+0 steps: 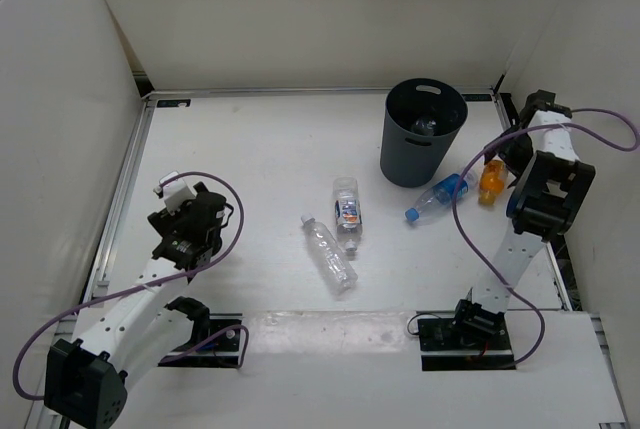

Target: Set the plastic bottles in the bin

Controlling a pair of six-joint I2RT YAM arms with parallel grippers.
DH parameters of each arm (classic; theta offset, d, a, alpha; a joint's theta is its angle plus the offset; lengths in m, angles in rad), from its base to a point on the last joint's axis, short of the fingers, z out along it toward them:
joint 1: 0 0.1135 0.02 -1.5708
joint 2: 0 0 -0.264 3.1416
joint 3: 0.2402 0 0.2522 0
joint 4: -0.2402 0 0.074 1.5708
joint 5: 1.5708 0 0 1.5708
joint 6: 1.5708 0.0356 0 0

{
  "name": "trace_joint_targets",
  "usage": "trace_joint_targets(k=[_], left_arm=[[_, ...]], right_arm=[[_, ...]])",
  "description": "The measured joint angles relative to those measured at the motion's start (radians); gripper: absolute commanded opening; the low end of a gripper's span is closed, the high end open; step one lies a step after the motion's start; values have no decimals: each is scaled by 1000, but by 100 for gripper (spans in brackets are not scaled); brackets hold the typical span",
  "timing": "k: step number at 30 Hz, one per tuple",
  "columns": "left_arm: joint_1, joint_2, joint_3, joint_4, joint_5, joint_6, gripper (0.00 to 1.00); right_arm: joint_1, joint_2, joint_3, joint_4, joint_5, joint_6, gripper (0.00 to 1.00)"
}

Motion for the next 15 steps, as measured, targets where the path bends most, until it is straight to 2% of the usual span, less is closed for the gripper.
trace_joint_targets(k=[2,4,5,6,8,13,15], left_arm=[[0,0,0,0,0,0,100],[0,0,0,-1,0,-1,100],[0,0,0,-1,0,-3,100],[0,0,0,-1,0,-5,100],[0,0,0,-2,0,-8,100],[0,-3,0,-10,-1,-22,100],[0,-7,0,-10,-1,-24,100]], right_arm=[[2,9,0,-2,-6,-4,90],[8,18,9,-12,-7,-11,82],[10,22,15,-14,-9,-18,76],[11,28,20,-16,-19,-23,61],[7,36,26,-15,-48,-36,51],[-24,38,30,-13,-161,-53,54],[-31,38,24,-11,-183,-58,59]])
